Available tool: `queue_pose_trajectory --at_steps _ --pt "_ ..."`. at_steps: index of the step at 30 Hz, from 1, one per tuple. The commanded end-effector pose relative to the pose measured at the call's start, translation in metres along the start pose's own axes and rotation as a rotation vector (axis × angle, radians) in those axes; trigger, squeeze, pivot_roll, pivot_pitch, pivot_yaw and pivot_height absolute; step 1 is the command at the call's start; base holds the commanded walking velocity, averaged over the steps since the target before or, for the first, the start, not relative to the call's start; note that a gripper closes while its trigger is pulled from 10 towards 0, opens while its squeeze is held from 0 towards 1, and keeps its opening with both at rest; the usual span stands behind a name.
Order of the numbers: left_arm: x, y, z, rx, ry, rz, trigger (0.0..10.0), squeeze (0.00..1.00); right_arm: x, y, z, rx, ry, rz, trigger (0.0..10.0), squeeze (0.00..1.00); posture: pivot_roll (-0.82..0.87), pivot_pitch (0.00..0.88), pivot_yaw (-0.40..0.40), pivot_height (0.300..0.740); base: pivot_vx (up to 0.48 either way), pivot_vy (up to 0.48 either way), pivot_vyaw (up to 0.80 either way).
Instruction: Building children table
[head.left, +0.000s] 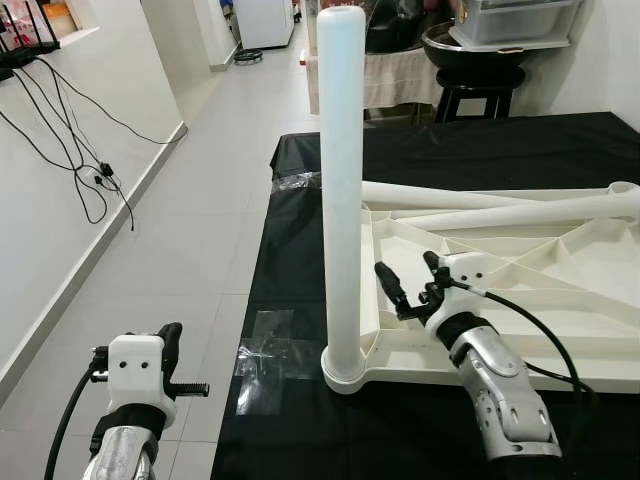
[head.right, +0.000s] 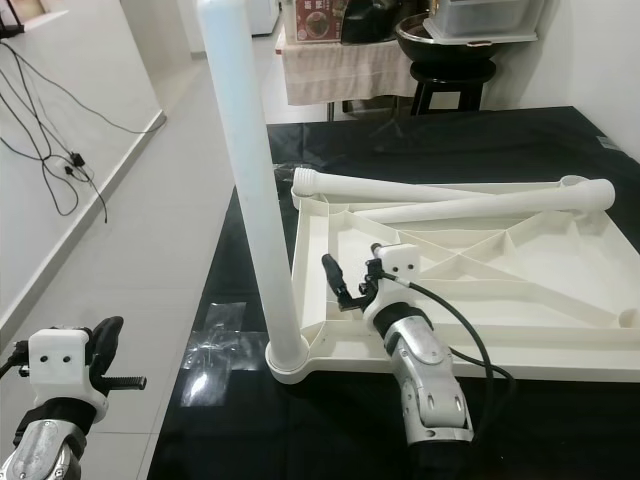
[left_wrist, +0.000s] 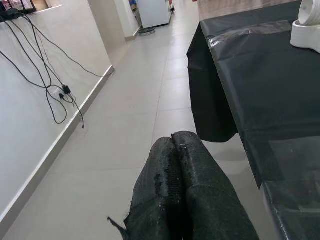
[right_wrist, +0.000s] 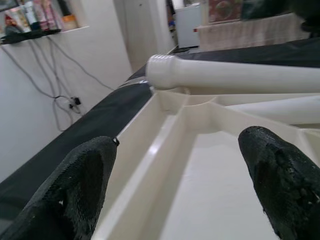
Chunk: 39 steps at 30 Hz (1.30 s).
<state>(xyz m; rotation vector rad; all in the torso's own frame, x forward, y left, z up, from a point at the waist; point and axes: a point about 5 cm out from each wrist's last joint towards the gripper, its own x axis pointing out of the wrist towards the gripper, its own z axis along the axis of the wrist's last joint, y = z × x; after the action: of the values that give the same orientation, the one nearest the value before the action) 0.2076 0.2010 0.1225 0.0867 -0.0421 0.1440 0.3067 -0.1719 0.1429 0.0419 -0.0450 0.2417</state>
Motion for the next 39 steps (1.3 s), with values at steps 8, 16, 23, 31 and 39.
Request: queue_pose_trajectory --at_steps 8,16,23,31,39 --pt "0.001 0.005 -0.004 -0.005 0.008 0.024 10.0 0.00 0.005 -0.026 0.014 -0.061 -0.047 -0.062 10.0 0.00 -0.06 0.074 0.065 0.740 0.000 0.000 0.00" --pt "0.008 0.011 -0.001 0.016 -0.002 0.046 10.0 0.00 0.008 -0.036 0.024 -0.064 -0.074 -0.062 10.0 0.00 -0.08 0.074 0.069 0.740 0.000 0.000 0.00" --pt "0.013 0.011 -0.001 0.041 0.019 0.053 10.0 0.00 0.008 -0.029 0.016 -0.077 -0.051 -0.034 10.0 0.00 -0.08 0.072 0.074 0.740 0.000 0.000 0.00" --pt "0.014 0.013 -0.003 0.051 0.041 0.063 10.0 0.00 0.010 -0.026 0.014 -0.070 -0.048 -0.023 10.0 0.00 -0.08 0.071 0.076 0.740 0.000 0.000 0.00" --pt "0.014 0.012 -0.004 0.065 0.048 0.057 10.0 0.00 0.011 -0.023 0.012 -0.067 -0.044 -0.013 10.0 0.00 -0.07 0.072 0.079 0.740 -0.031 0.000 0.00"
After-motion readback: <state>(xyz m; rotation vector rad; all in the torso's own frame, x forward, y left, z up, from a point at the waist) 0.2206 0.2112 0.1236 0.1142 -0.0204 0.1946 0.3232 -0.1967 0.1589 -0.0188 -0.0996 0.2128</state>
